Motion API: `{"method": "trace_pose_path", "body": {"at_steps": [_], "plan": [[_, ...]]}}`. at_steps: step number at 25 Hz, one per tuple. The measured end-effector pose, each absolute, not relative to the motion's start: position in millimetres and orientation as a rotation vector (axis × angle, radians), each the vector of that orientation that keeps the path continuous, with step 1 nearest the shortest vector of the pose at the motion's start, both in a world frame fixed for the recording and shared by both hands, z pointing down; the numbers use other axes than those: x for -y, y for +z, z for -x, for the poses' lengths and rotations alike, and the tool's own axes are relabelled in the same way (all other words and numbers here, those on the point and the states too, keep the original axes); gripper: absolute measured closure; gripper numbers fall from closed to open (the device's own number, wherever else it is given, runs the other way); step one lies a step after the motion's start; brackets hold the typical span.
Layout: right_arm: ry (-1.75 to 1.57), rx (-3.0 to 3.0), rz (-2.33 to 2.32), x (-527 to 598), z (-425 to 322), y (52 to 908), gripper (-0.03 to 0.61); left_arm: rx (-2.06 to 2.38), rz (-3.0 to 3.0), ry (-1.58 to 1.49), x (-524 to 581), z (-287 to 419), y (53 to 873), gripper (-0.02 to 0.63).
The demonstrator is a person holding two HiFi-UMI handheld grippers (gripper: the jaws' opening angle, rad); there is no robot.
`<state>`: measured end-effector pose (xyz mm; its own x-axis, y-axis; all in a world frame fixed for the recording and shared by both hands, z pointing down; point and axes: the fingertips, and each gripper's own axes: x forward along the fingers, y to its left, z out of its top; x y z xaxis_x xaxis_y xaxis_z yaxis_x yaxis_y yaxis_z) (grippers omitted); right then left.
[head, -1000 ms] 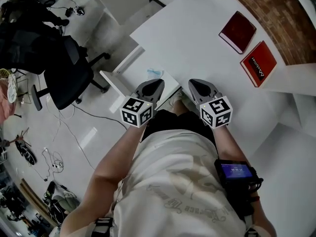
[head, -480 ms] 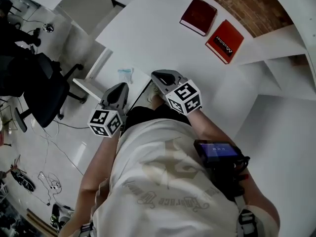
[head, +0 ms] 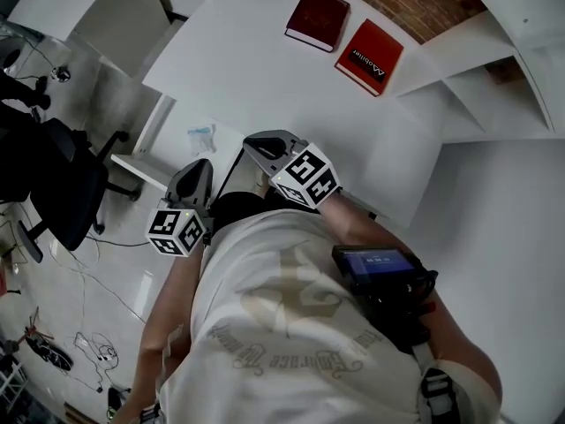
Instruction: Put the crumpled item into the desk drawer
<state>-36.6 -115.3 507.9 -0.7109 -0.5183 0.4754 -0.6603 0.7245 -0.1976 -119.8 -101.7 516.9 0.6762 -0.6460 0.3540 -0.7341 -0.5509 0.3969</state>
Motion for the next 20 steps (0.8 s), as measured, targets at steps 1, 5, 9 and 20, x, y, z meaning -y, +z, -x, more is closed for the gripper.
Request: {"method": "trace_pose_path", "body": {"at_steps": [1,5,9,20], "plan": [[0.501,2.539,-0.911,113,36,507,0.555,1.061,-2.374,0.228,101,118,516,0.581],[0.509,2.542,-0.909,108,25,504,0.555,1.057,-2.391,0.218,102,103,506,0.581],[0.517,2.543,-0.901,106,12,502,0.555,1.046,-2.392,0.211,101,83,501,0.581],[0.52,2.613,-0.773,98,-9,500,0.555,1.149,-2.347,0.247,81,52,496,0.581]]}}
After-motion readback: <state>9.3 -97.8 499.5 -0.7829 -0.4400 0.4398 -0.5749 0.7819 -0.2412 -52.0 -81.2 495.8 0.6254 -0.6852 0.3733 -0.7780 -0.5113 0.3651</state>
